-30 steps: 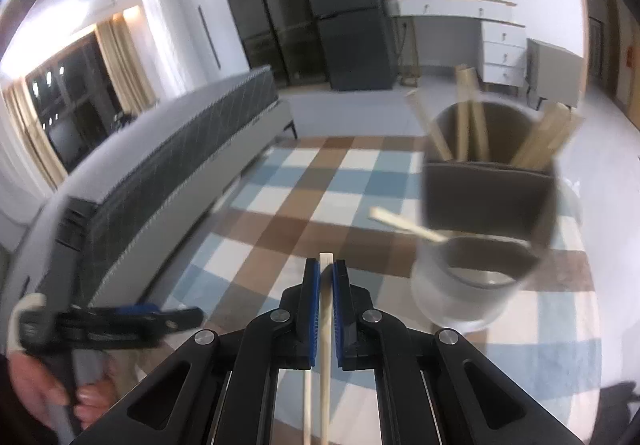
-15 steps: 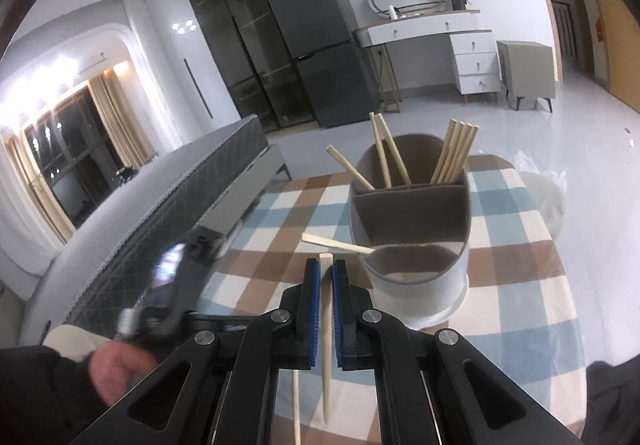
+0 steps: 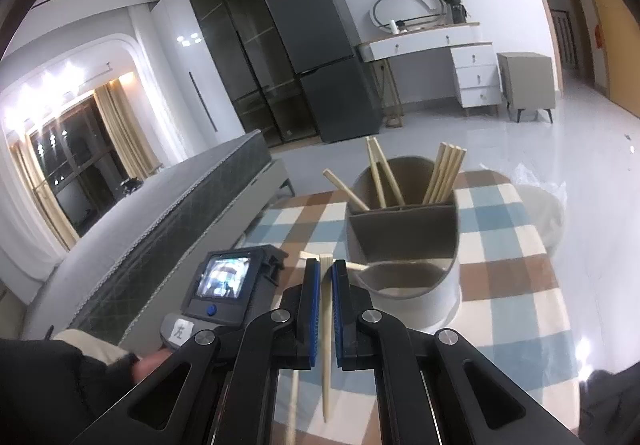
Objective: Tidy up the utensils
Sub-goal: 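Raise both held chopsticks above the utensil holder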
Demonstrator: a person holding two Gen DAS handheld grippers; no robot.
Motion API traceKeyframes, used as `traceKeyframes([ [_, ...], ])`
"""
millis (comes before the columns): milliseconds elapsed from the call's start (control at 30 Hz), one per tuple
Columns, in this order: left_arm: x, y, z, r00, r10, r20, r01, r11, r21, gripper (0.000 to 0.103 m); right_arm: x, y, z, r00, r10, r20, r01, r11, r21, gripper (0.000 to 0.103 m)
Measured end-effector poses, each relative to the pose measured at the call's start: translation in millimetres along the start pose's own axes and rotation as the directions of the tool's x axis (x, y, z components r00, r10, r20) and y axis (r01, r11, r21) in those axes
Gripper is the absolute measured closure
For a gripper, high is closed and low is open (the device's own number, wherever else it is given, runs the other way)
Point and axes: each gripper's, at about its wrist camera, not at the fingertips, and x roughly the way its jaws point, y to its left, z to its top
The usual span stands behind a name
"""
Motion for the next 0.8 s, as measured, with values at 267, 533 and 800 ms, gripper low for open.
traceKeyframes([
  [267,-34.2,31.5,-15.2,0.985,-0.098,0.144,0.113,0.988,-0.102,0.101,-7.8,4.4,-3.5,1.000,-0.027,0.016,0.028,0.999,-0.041,0.098],
  [533,-114.5,23.7,-44.5,0.896,-0.225,0.383,0.248,0.969,-0.010,0.101,-3.5,12.6,-11.0,0.999,-0.053,-0.003,0.053,0.996,-0.069,0.098],
  [800,-147.5,4.8,-56.4,0.831,-0.277,0.483,0.260,0.960,0.103,0.101,-5.2,11.3,-19.3,0.996,-0.083,-0.017,0.082,0.995,-0.050,0.098],
])
